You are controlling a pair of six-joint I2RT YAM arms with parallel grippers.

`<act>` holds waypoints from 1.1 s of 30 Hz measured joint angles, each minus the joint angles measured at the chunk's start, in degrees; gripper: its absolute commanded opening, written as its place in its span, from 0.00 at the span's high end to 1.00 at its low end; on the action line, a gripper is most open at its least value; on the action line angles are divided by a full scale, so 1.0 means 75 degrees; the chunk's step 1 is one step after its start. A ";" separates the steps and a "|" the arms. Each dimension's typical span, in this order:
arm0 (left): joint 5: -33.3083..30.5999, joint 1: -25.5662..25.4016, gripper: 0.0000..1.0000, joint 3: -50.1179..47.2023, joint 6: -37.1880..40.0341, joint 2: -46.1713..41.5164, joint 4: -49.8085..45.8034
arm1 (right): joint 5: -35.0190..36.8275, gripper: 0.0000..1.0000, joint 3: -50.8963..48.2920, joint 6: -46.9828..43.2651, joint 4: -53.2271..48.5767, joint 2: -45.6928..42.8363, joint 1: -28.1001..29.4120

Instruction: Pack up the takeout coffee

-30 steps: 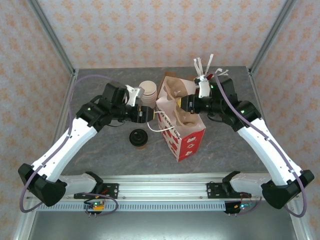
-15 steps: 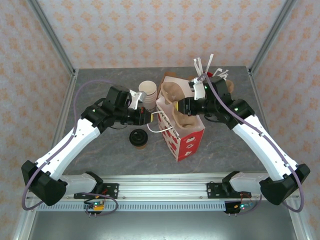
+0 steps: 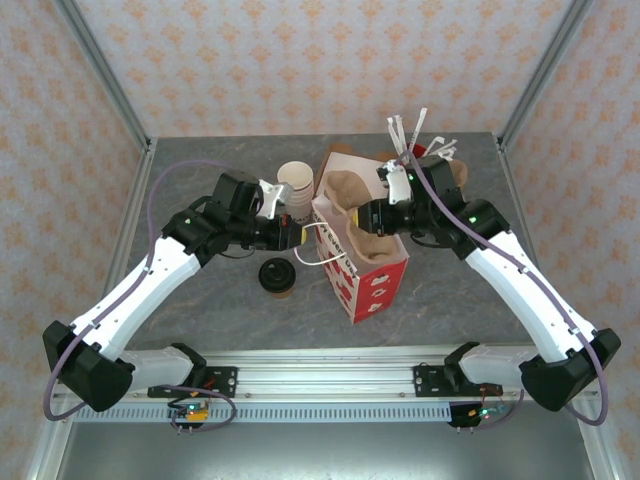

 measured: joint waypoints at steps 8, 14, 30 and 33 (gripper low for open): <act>-0.0003 0.0000 1.00 0.0000 0.0006 0.0000 -0.0003 | 0.0090 0.71 -0.0114 -0.0064 -0.0108 -0.0015 0.0000; -0.0003 0.0000 1.00 0.0003 0.0052 0.0000 -0.0006 | 0.0262 0.72 -0.0114 -0.0213 -0.0204 -0.0020 0.0000; 0.0003 0.0000 1.00 0.0006 0.0198 0.0000 -0.0009 | 0.0446 0.72 -0.0172 -0.0227 -0.0154 -0.0020 0.0047; 0.0003 0.0000 1.00 0.0006 0.0201 0.0000 -0.0009 | 0.0595 0.72 -0.0172 -0.0137 -0.0102 -0.0017 0.0187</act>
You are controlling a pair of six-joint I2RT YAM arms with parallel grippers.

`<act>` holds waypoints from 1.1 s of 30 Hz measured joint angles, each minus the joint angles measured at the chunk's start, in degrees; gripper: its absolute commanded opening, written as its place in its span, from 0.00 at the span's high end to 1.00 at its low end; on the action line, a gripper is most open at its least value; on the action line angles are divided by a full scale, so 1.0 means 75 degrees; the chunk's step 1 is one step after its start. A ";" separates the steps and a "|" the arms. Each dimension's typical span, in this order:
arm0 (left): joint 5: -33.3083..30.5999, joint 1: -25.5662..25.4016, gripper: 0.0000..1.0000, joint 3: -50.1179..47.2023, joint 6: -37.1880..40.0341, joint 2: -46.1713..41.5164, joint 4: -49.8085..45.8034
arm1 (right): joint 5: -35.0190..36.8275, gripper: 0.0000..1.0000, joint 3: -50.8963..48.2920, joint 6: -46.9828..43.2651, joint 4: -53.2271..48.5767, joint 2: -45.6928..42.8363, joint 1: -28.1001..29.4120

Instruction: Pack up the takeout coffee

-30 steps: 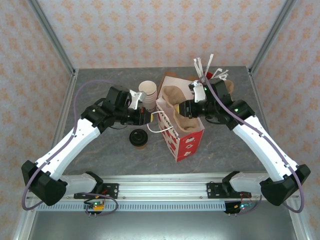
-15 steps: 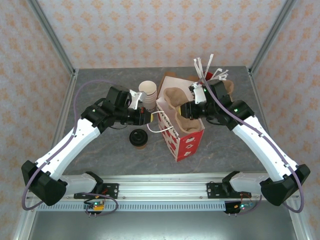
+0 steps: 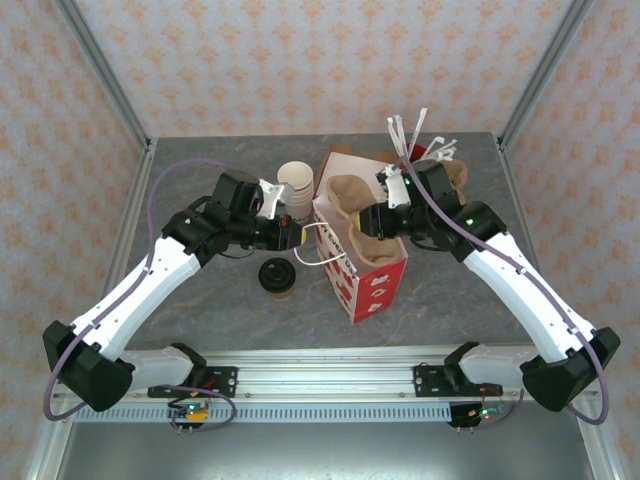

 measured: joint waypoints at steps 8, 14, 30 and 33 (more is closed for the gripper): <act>0.0006 0.0000 1.00 0.0000 0.0000 0.0000 0.0000 | 0.0323 0.72 0.0000 0.0224 0.0044 0.0087 0.0154; 0.0003 0.0000 1.00 0.0000 0.0000 0.0000 0.0000 | 0.0513 0.72 0.0000 0.0149 0.0020 0.0090 0.0154; -0.0006 0.0000 1.00 0.0000 0.0000 0.0000 0.0000 | 0.0659 0.72 -0.0207 -0.0527 -0.0096 -0.0017 0.0154; -0.0006 0.0000 1.00 0.0000 0.0000 0.0000 0.0000 | 0.0828 0.72 -0.0227 -0.0595 -0.0114 -0.0017 0.0227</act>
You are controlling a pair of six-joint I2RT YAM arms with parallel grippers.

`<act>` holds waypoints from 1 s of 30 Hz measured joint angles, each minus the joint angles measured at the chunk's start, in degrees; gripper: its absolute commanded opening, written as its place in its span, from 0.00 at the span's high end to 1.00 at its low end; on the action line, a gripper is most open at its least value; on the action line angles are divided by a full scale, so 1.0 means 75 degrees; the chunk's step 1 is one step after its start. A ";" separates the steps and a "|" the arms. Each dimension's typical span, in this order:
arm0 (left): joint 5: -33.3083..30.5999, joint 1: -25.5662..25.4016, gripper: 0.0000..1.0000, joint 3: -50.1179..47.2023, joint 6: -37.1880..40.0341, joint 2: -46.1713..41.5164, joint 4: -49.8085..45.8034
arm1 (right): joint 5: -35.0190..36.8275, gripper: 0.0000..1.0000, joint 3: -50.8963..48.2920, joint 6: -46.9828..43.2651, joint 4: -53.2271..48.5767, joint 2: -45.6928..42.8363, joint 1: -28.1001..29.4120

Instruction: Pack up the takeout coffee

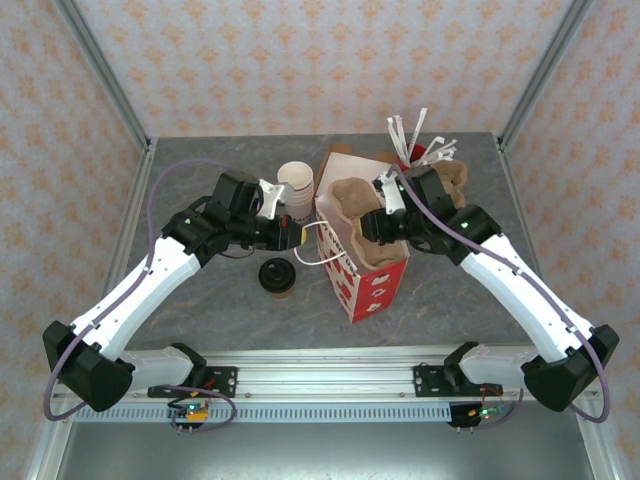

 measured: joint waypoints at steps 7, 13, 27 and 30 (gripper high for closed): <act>0.0006 0.0000 1.00 0.0000 -0.0003 0.0000 0.0000 | 0.0545 0.72 0.0000 -0.0195 -0.0125 0.0000 0.0513; -0.0003 0.0000 1.00 0.0000 -0.0003 -0.0003 0.0000 | 0.1023 0.72 0.0055 -0.0259 -0.0350 0.0012 0.0880; -0.0026 0.0000 1.00 0.0000 -0.0003 0.0000 0.0000 | 0.2291 0.72 0.0501 -0.0105 -0.0959 0.0437 0.1539; -0.0026 0.0000 1.00 0.0000 -0.0003 -0.0003 0.0000 | 0.2515 0.72 0.0565 -0.0044 -0.1040 0.0519 0.1658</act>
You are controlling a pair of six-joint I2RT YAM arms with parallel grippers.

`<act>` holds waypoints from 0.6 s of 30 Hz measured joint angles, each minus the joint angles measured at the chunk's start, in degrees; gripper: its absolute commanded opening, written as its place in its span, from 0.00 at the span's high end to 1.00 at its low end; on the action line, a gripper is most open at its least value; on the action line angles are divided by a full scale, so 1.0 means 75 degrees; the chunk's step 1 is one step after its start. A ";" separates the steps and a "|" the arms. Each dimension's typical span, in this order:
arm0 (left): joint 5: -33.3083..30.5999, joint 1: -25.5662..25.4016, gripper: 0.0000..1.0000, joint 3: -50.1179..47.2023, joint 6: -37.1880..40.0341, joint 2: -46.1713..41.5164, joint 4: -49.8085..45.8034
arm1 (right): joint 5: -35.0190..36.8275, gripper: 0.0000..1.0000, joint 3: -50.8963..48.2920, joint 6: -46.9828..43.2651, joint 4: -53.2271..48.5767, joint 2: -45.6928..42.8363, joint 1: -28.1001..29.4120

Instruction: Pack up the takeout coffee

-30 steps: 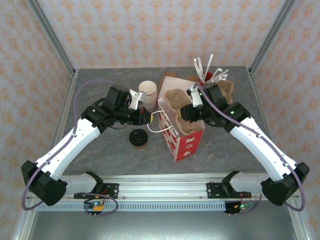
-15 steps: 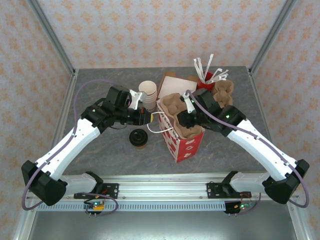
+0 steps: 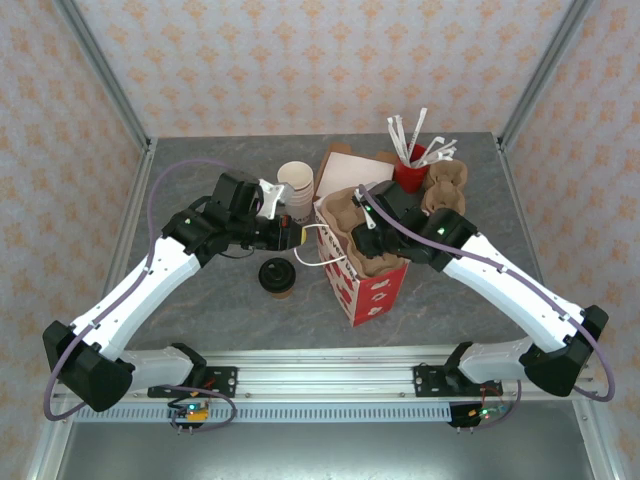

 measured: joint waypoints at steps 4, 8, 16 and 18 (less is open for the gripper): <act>-0.0003 0.0000 1.00 0.0000 0.0003 0.0000 0.0000 | 0.0172 0.72 0.0052 0.0064 -0.0122 0.0003 0.0099; -0.0006 0.0000 1.00 0.0000 0.0003 0.0000 0.0000 | 0.0224 0.72 0.0128 0.0169 -0.0172 0.0000 0.0096; -0.0058 0.0000 1.00 0.0000 0.0003 0.0003 0.0000 | 0.0181 0.72 0.0128 0.0373 -0.0175 -0.0076 0.0099; -0.0061 0.0000 1.00 0.0000 0.0003 0.0003 0.0000 | 0.0122 0.72 0.0128 0.0428 -0.0175 -0.0157 0.0096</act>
